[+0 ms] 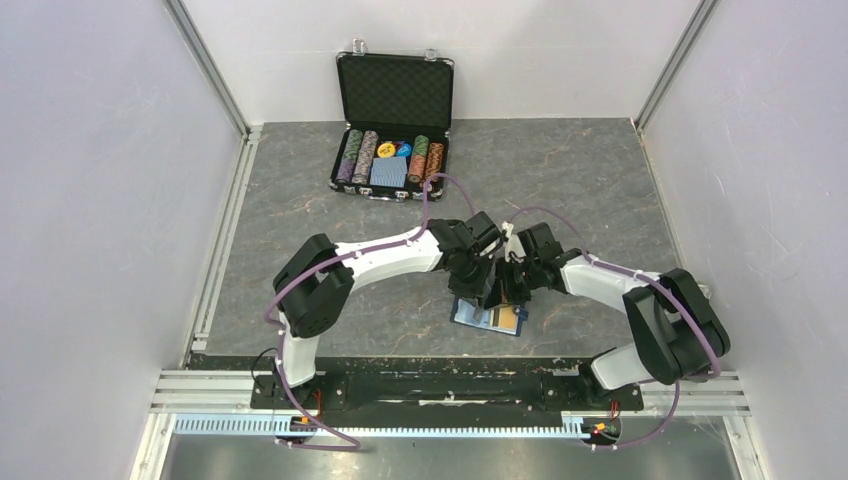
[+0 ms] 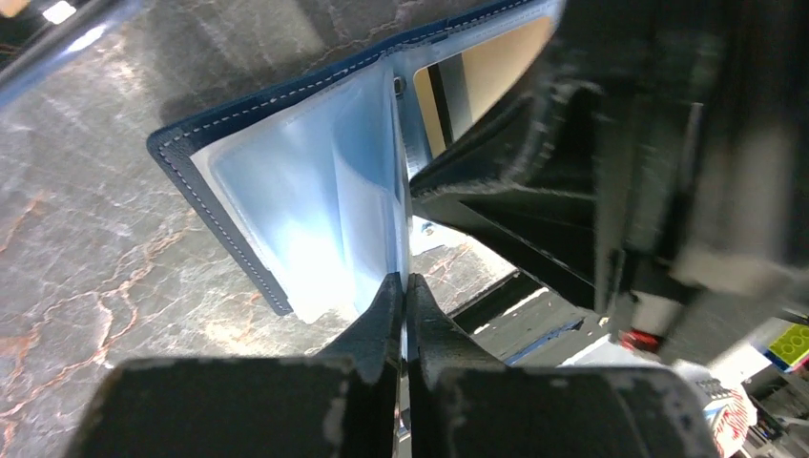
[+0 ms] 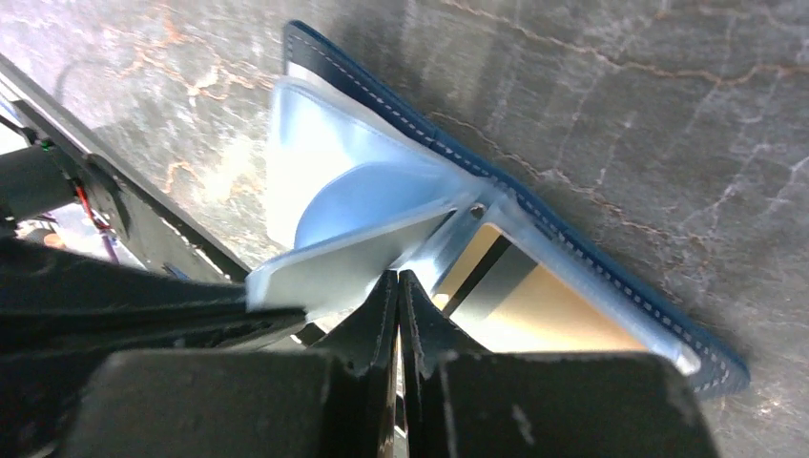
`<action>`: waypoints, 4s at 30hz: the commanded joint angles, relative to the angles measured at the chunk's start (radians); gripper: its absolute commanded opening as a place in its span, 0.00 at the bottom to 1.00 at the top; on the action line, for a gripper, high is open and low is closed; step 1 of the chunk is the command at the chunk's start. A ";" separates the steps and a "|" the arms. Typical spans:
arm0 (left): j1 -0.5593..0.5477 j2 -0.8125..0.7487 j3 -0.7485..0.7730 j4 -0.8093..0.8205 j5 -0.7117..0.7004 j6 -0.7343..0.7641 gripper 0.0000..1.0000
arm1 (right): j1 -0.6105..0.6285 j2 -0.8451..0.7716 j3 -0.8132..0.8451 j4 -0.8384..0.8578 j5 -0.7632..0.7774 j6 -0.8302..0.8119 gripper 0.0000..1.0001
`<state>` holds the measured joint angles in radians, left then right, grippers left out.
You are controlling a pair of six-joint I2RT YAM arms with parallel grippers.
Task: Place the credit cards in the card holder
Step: Turn over the card holder at the center of the board, then pick up the credit card from the storage box.
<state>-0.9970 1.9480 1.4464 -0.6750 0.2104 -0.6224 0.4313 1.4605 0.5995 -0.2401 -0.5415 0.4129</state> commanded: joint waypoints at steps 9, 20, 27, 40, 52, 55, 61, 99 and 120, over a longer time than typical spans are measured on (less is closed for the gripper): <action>0.025 -0.019 0.056 -0.095 -0.051 0.054 0.26 | -0.036 -0.100 0.130 -0.076 0.040 -0.005 0.03; 0.008 0.041 0.111 0.009 0.116 0.005 0.38 | -0.123 -0.127 0.131 -0.154 0.073 -0.081 0.03; -0.007 0.099 0.096 0.101 0.222 -0.035 0.39 | -0.149 -0.131 0.143 -0.191 0.077 -0.116 0.03; -0.002 0.112 0.066 0.194 0.282 -0.066 0.46 | -0.149 -0.122 0.147 -0.220 0.089 -0.147 0.03; 0.011 0.104 0.043 0.183 0.256 -0.057 0.45 | -0.149 -0.067 0.071 -0.191 0.113 -0.178 0.03; 0.020 0.067 0.019 0.212 0.244 -0.057 0.45 | -0.149 -0.067 0.074 -0.196 0.118 -0.182 0.04; 0.078 -0.049 -0.091 0.335 0.251 -0.094 0.47 | -0.149 -0.071 0.097 -0.203 0.117 -0.182 0.04; 0.488 -0.132 -0.089 -0.063 -0.165 0.192 0.07 | 0.101 0.473 0.767 -0.102 0.037 -0.023 0.39; 0.433 0.064 0.008 -0.094 -0.207 0.238 0.02 | 0.138 0.587 0.759 -0.048 0.102 0.018 0.51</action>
<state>-0.5465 1.9839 1.4166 -0.7734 0.0242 -0.4309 0.5644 2.0083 1.3354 -0.3111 -0.4751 0.4206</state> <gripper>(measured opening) 0.033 0.510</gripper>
